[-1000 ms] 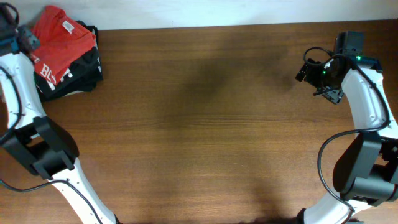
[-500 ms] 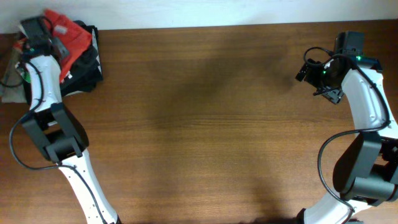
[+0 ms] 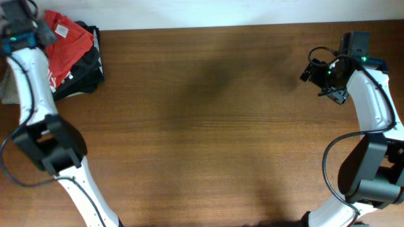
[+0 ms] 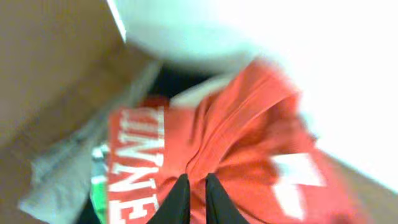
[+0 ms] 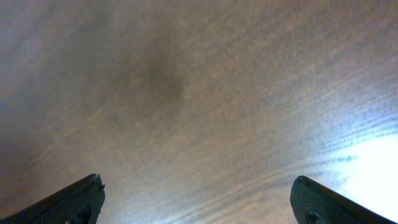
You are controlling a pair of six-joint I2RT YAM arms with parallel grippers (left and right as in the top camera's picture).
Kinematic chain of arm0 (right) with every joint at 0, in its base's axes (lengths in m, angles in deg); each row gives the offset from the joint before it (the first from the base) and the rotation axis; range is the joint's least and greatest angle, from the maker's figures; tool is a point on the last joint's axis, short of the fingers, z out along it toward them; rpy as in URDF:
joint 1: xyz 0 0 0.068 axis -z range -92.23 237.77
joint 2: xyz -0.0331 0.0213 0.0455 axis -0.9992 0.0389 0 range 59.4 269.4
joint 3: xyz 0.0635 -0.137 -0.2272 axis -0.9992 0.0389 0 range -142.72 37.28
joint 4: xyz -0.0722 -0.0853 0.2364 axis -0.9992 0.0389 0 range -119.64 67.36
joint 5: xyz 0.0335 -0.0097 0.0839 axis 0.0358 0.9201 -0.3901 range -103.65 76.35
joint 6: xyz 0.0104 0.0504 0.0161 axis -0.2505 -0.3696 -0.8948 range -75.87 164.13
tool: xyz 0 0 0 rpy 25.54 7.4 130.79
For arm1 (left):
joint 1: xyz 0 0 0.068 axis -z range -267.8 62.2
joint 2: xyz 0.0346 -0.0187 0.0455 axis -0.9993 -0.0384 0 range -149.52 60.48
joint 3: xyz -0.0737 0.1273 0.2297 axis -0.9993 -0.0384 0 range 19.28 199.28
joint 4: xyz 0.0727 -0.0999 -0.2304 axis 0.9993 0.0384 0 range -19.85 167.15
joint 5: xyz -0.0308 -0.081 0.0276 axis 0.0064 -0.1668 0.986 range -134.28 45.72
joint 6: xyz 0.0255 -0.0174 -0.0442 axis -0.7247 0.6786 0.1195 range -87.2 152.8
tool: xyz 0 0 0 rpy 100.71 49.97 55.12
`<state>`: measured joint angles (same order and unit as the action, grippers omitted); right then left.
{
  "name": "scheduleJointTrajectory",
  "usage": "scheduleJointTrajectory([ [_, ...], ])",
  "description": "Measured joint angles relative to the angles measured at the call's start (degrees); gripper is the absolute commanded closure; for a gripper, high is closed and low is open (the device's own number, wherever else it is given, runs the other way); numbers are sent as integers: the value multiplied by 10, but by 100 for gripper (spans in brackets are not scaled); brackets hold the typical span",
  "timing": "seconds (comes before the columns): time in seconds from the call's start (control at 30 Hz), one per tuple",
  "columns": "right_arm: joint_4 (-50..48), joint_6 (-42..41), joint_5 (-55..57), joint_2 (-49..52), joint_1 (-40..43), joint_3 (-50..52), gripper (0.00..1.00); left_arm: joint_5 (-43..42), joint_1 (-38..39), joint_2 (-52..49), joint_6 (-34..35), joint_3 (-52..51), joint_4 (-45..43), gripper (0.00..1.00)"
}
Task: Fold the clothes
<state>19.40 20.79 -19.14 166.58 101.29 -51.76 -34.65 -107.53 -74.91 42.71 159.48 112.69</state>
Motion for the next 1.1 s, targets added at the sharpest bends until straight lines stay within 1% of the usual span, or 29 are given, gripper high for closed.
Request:
scheduleJointTrajectory([
  [0.03, 6, 0, -5, 0, 0, 0, 1, -30, -1, 32, -1, 4, 15, 80],
  [0.07, 27, 0, -26, 0, 0, 0, 1, -67, -1, 66, 0, 9, 33, 69],
  [0.1, 40, 0, -49, 0, 0, 0, 1, -104, -2, 91, 0, 13, 47, 49],
  [0.13, 45, 0, -74, 0, 0, 0, 1, -143, -2, 115, -1, 15, 63, 35],
  [0.17, 45, 0, -97, 0, 0, 0, 1, -190, -2, 138, -2, 16, 76, 14],
  [0.2, 45, 0, -117, 0, 0, 0, 1, -219, -2, 152, -3, 19, 82, 1],
  [0.3, 61, 0, -165, -16, 0, 0, 1, -311, 0, 189, -2, 21, 109, 1],
  [0.37, 78, 1, -176, -46, 0, 0, 1, -351, 3, 199, -2, 21, 124, 1],
  [0.43, 100, 10, -183, -101, 0, 1, 1, -369, 6, 200, -2, 21, 139, 1],
  [0.47, 111, 18, -185, -146, 0, 0, 1, -377, 8, 200, -2, 21, 148, 1],
  [0.5, 129, 31, -184, -202, 0, 0, 1, -380, 9, 200, -2, 21, 154, 1],
  [0.63, 180, 53, -167, -360, 0, -2, 1, -393, 17, 200, -2, 20, 181, 1],
  [0.73, 232, 60, -148, -459, 0, -6, 1, -397, 21, 200, -2, 20, 193, 1],
  [0.83, 265, 63, -136, -539, 0, -5, 1, -398, 21, 200, -2, 20, 203, 1],
  [0.9, 270, 67, -133, -589, 0, -5, 1, -399, 21, 201, -2, 20, 203, 1],
  [1.1, 273, 69, -127, -688, 0, -5, 1, -399, 21, 201, -2, 20, 203, 1],
])
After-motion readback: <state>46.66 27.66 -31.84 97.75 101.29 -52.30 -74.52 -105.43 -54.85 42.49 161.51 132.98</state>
